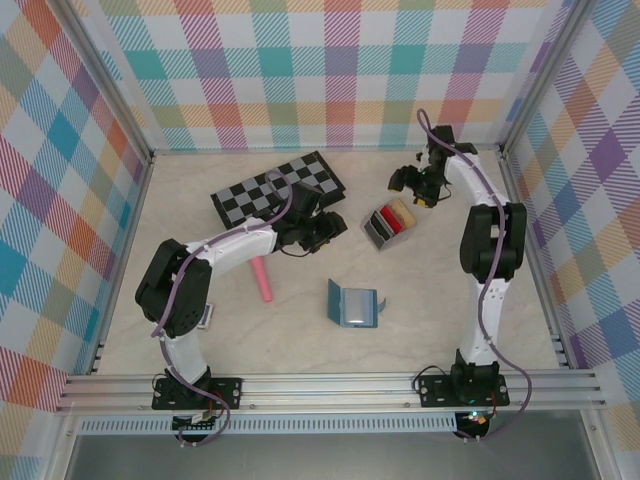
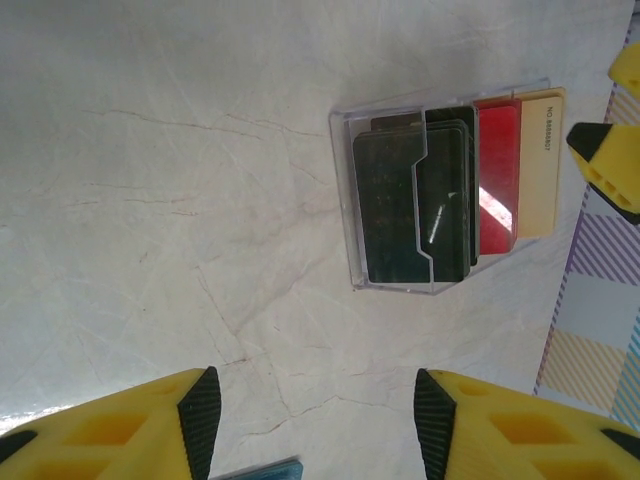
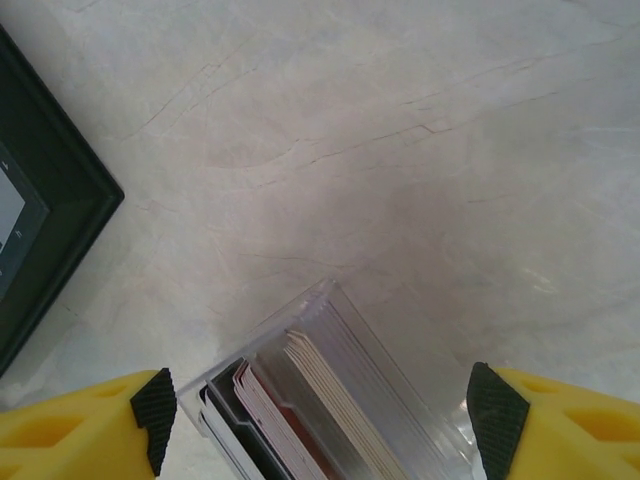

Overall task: Put the credit cards into the card holder
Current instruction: Move the storage box to the center of the table.

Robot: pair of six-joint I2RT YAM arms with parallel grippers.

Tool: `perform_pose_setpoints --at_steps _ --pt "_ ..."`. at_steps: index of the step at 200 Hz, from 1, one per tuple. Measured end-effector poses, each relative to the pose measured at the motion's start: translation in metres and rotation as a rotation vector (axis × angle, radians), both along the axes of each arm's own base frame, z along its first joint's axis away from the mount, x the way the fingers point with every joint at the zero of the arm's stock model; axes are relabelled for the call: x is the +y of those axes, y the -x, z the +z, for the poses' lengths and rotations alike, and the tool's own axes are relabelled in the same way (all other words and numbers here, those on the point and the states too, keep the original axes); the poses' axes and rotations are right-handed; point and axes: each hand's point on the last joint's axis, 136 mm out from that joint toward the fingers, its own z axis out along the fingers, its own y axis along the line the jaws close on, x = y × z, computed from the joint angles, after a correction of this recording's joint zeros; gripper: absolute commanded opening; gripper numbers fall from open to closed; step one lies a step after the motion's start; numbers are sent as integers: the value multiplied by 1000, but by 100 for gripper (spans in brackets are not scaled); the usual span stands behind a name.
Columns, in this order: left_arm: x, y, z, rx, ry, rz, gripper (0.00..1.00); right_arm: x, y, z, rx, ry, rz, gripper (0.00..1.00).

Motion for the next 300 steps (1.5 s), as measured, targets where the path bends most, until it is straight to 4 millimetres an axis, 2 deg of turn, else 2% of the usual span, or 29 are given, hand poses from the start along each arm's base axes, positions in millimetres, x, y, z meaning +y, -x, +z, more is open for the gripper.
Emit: perform_pose_setpoints --at_steps 36,95,114,148,168,194,216,239,272,300 --pt "3 5 -10 19 -11 -9 57 14 -2 -4 33 -72 57 78" --pt "7 4 -13 7 -20 -18 58 40 17 -8 87 -228 152 72" --pt "10 2 -13 1 -22 -17 59 49 34 -17 130 -279 170 71" --pt "12 0 -13 1 -17 -24 59 70 77 -25 206 -322 196 70" --pt "10 0 -15 7 -7 -35 56 82 100 -19 213 -331 204 70" --pt "6 0 -27 29 -2 -49 52 92 121 -5 200 -345 203 69" --pt "4 2 -39 58 -6 -57 48 94 126 4 175 -347 194 70" --pt "2 3 -51 84 -8 -64 43 84 122 2 149 -278 168 69" --pt "-1 1 -56 94 -12 -66 37 71 122 4 106 -159 139 67" --pt "-1 0 -62 103 -17 -66 33 75 127 15 55 -76 160 66"
